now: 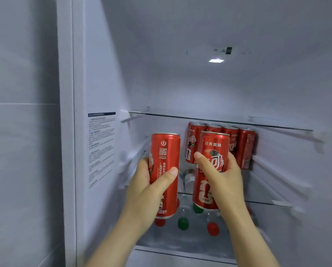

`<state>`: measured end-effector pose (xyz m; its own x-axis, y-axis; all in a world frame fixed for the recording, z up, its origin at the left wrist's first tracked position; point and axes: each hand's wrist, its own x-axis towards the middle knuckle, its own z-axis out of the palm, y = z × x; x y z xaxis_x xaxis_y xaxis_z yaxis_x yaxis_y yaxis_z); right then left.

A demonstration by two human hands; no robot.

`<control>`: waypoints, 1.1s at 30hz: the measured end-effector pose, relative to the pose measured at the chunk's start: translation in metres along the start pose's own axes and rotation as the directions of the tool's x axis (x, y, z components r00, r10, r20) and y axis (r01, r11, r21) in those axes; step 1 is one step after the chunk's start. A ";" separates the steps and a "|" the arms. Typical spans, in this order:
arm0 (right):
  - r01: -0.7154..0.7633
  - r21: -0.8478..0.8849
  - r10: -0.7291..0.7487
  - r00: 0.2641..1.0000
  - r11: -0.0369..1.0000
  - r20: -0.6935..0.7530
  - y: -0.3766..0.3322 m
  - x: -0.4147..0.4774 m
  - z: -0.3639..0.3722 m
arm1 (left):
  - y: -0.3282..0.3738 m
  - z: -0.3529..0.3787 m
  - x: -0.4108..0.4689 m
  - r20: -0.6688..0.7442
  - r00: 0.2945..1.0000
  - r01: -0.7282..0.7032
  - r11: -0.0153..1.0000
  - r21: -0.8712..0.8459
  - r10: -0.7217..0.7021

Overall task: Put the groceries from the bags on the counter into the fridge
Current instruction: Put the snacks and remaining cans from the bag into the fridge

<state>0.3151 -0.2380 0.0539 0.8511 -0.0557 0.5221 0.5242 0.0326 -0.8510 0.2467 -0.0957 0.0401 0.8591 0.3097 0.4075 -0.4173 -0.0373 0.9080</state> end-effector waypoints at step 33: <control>0.065 -0.076 -0.059 0.995 0.995 0.079 0.056 0.058 0.004 | -0.058 0.023 0.097 -0.075 0.995 -0.048 0.968 0.247 0.068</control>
<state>0.3936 -0.2359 0.0364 0.8182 0.0218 0.5746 0.5749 -0.0467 -0.8169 0.3606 -0.0852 0.0290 0.8037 0.3770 0.4603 -0.3718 -0.2856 0.8833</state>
